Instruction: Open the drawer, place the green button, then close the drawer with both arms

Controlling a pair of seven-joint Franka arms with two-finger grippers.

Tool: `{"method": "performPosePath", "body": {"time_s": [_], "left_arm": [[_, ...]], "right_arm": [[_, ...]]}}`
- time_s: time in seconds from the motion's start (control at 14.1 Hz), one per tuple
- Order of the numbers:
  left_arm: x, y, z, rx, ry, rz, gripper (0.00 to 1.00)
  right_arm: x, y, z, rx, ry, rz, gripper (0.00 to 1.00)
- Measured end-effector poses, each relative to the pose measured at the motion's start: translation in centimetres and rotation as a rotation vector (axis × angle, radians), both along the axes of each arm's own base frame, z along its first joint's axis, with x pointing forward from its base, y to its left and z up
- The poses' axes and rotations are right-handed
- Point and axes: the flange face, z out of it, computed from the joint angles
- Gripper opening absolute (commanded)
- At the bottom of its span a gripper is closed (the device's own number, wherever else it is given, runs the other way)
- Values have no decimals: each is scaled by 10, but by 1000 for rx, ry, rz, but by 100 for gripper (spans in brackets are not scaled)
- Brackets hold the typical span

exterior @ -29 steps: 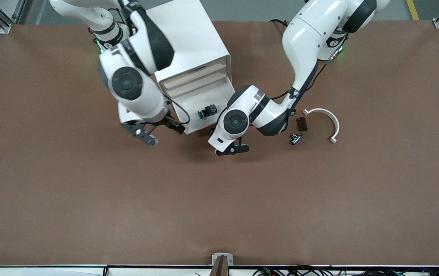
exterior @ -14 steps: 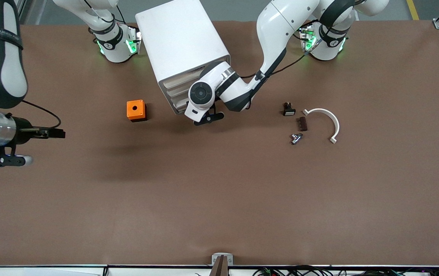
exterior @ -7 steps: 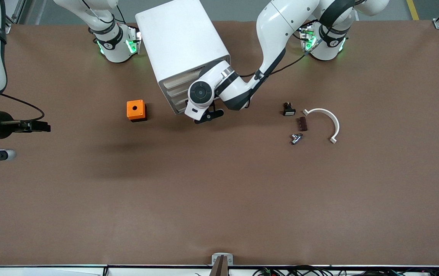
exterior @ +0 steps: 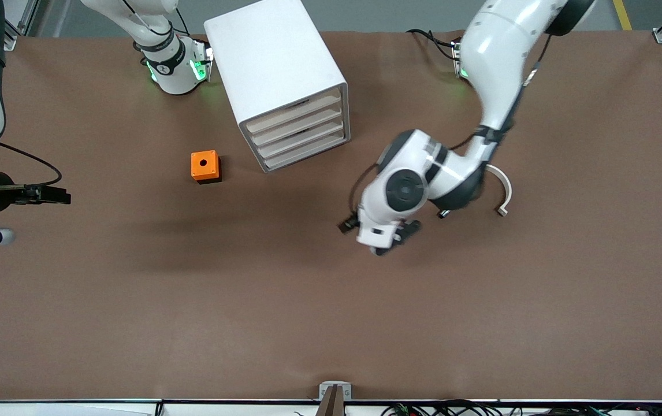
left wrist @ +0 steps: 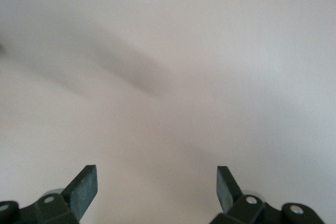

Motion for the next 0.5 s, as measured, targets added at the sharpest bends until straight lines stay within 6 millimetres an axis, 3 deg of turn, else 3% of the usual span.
{"method": "performPosePath", "body": {"time_s": [0.21, 0.5], "left_arm": [[32, 72, 71, 123, -151, -51, 100], [53, 180, 155, 148, -219, -159, 100]], "right_arm": [[1, 0, 10, -6, -13, 2, 100], [-4, -3, 51, -8, -22, -7, 100]]}}
